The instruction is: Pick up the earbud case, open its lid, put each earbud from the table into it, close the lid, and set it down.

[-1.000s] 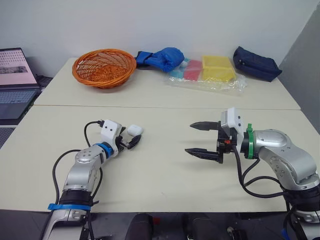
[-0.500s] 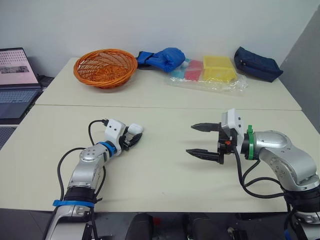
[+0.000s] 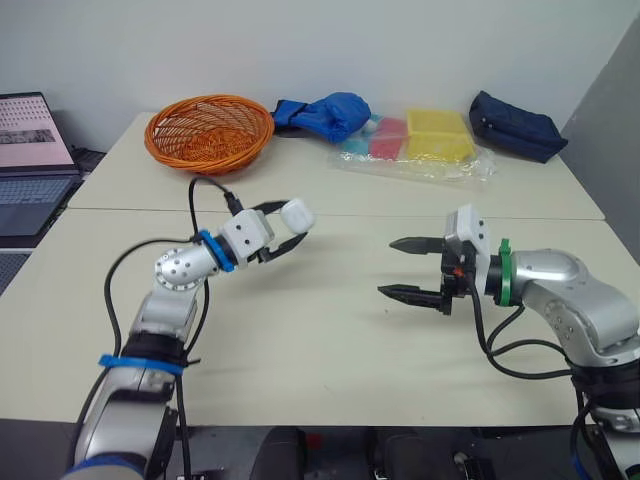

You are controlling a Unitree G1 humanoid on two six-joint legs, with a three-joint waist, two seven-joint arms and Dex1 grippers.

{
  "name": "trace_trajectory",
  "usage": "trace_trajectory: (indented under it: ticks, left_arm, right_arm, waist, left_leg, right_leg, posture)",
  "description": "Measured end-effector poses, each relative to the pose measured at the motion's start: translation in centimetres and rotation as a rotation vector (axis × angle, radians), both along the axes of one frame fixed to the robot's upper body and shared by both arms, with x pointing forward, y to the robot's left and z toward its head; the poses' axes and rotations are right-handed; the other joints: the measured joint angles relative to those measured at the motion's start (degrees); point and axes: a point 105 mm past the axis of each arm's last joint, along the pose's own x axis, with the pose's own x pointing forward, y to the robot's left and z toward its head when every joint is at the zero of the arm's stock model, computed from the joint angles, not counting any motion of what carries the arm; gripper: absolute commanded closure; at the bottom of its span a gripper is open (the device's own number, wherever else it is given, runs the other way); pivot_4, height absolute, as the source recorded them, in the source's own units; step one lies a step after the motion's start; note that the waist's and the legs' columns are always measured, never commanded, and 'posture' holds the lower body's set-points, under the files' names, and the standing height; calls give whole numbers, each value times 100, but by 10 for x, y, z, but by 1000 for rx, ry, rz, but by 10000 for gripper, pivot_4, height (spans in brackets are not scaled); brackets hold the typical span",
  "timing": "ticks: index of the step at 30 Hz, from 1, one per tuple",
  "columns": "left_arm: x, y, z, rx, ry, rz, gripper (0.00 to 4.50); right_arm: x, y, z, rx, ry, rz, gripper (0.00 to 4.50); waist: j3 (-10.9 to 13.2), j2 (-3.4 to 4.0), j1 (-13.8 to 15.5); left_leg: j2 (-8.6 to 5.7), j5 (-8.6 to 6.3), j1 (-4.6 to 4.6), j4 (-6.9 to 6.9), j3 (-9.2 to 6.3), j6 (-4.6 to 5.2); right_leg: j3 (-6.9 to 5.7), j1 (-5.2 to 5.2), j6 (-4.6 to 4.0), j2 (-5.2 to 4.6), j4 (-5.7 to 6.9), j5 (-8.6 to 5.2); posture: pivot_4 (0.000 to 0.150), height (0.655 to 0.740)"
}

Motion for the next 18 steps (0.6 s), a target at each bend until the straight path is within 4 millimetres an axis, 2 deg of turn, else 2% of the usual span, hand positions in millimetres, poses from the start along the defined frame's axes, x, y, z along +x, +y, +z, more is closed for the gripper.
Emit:
trace_trajectory:
  ticks: [3,7,11,15,18]
  left_arm:
    - [-7,-20,6,127,-167,-163,17466]
    - [-17,-38,28,180,-376,-306,17466]
    - [-25,-50,24,196,-435,-393,17466]
    - [-28,-53,17,211,-443,-426,17466]
    - [-28,-54,21,201,-467,-434,17466]
  right_arm:
    - [22,6,13,58,87,-65,0]
    - [25,23,20,121,165,-57,0]
    - [28,38,20,159,232,-55,0]
    - [27,49,17,184,267,-51,0]
    - [26,55,15,200,298,-51,0]
  waist:
    - [2,0,-26]
    - [2,0,-16]
    - [2,1,-29]
    - [2,1,-28]
    - [2,1,-29]
  left_leg:
    - [-2,0,-8,5,6,0]
    - [-2,-2,-15,0,-3,3]
    - [-2,-3,-30,2,-4,5]
    - [-3,-3,-43,8,-10,5]
    - [-2,-3,-43,12,-11,5]
  right_leg:
    - [-2,-9,-11,5,0,14]
    - [-8,-9,-18,11,-1,16]
    - [-10,-21,-16,11,-1,16]
    - [-16,-31,-15,12,6,16]
    - [-17,-31,-14,11,10,16]
  posture:
    - [1500,7400]
    - [1500,7400]
    - [1500,7400]
    - [1500,7400]
    - [1500,7400]
